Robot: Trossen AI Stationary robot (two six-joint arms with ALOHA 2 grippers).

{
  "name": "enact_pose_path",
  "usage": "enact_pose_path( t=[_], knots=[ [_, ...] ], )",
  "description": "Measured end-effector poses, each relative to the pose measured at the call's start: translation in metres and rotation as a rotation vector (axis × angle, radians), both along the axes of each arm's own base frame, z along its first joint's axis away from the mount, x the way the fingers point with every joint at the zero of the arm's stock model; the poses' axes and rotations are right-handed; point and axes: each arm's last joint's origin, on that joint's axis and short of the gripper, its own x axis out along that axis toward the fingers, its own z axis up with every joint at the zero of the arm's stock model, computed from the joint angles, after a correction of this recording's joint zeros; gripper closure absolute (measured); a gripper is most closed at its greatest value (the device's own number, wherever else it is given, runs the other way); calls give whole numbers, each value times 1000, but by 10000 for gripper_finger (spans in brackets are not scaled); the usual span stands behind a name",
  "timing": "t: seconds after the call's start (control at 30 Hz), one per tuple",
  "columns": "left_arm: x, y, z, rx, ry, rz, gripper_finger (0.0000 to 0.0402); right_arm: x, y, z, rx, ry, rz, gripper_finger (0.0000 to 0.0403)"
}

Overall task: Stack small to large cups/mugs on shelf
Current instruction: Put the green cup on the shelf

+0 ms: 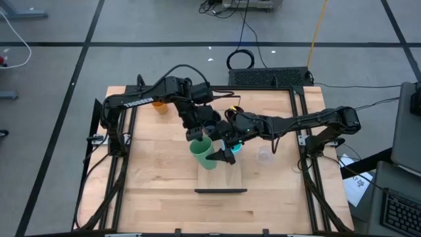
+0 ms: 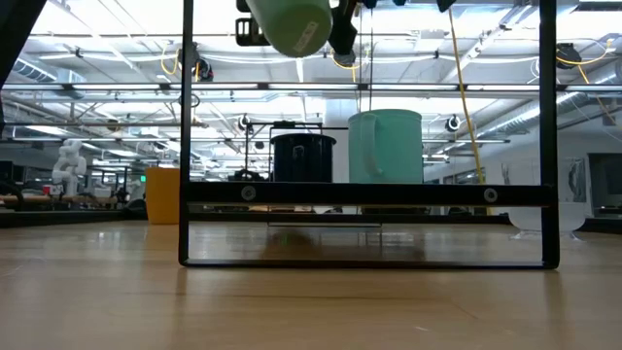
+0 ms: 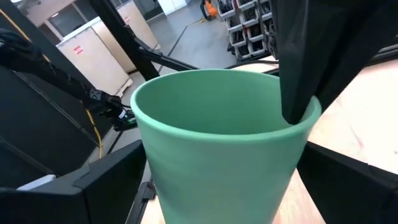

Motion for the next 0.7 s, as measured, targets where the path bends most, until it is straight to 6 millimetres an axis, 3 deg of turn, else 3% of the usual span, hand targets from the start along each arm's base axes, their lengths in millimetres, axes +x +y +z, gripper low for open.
enact_pose_path(
  t=[0.23, 0.5, 0.7],
  knots=[
    [1, 0, 0, -8, -7, 3, 401, 0, 0, 1, 1, -13, 13, 13],
    [2, 0, 1, -10, -12, 7, 401, 0, 0, 2, 5, -18, 16, 72],
    [2, 0, 1, -1, -8, 17, 398, 0, 0, 2, 8, -21, 30, 81]
  ],
)
